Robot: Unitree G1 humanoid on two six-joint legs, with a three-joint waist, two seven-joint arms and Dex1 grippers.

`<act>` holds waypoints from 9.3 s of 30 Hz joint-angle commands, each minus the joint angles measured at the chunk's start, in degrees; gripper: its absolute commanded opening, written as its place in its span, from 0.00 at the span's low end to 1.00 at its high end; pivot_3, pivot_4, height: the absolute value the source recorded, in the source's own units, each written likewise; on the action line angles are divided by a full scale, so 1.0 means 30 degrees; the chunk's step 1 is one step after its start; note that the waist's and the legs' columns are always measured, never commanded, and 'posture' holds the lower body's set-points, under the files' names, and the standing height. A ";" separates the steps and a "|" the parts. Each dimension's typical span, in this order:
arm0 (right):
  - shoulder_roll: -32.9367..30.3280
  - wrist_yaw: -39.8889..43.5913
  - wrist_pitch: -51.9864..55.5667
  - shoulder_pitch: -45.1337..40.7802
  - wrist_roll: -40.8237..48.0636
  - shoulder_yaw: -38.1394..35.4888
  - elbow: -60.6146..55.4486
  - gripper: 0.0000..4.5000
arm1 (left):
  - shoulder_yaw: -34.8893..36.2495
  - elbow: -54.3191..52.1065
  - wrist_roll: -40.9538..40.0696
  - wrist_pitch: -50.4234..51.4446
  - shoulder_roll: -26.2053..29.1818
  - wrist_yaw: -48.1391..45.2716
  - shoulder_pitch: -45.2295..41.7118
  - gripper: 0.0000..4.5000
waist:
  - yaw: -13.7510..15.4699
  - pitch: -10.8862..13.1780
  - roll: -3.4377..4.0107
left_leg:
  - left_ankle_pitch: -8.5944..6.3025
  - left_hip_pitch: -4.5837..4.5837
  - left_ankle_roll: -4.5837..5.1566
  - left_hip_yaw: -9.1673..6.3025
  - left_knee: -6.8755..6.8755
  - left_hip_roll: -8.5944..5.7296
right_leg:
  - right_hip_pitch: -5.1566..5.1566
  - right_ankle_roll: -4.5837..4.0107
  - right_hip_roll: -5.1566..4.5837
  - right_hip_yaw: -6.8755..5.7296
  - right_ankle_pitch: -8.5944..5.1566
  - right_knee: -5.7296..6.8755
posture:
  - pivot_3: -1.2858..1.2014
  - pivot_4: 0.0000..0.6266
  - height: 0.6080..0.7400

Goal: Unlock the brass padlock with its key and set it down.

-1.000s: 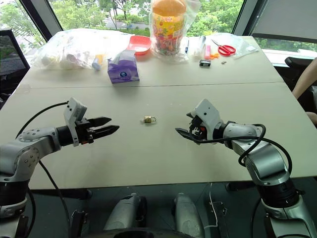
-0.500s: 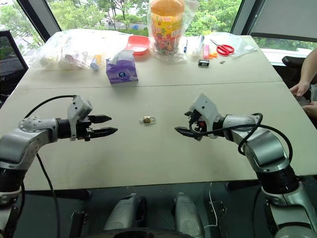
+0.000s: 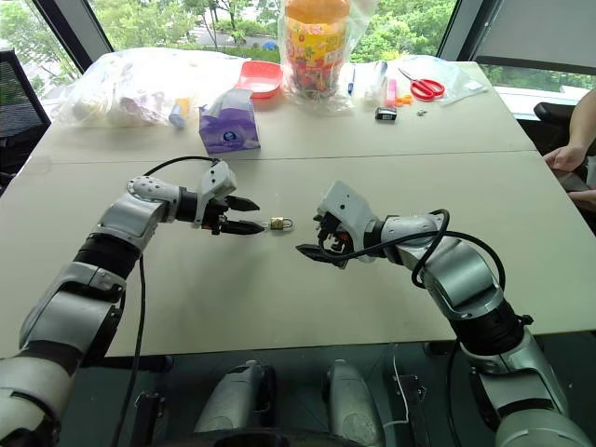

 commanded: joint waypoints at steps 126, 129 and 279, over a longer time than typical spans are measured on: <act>0.2858 0.2587 -1.2667 -0.3900 -1.1182 0.1773 0.4455 0.15 | 0.6201 -0.6869 -0.7241 0.9194 -0.0818 0.2272 0.1857 0.23 | -0.0343 -0.0010 -0.0030 | 0.0129 0.0104 -0.0045 0.0043 0.0002 -0.0001 | 0.0000 -0.0027 -0.0041 0.0012 0.0031 0.0223 | 0.52 0.24 1.00; 0.2898 0.2598 -1.2657 -0.3860 -1.1206 0.1830 0.4395 0.15 | 0.6053 -0.6929 -0.7156 0.9145 -0.0859 0.2184 0.1885 0.01 | -0.0339 -0.0009 -0.0030 | 0.0130 0.0105 -0.0045 0.0043 0.0006 -0.0002 | -0.0001 -0.0027 -0.0041 0.0012 0.0031 0.0236 | 0.52 0.24 1.00; -0.3093 0.0876 -0.0401 0.2027 -0.1000 -0.2585 -0.4195 0.99 | 0.9627 -0.1334 -0.7916 1.1332 -0.7946 1.3697 0.2452 0.00 | 0.0109 -0.0009 -0.0045 | 0.0105 0.0052 0.0017 0.0008 0.0245 0.0003 | 0.0036 0.0027 -0.0018 0.0015 0.0056 0.0312 | 0.52 0.24 1.00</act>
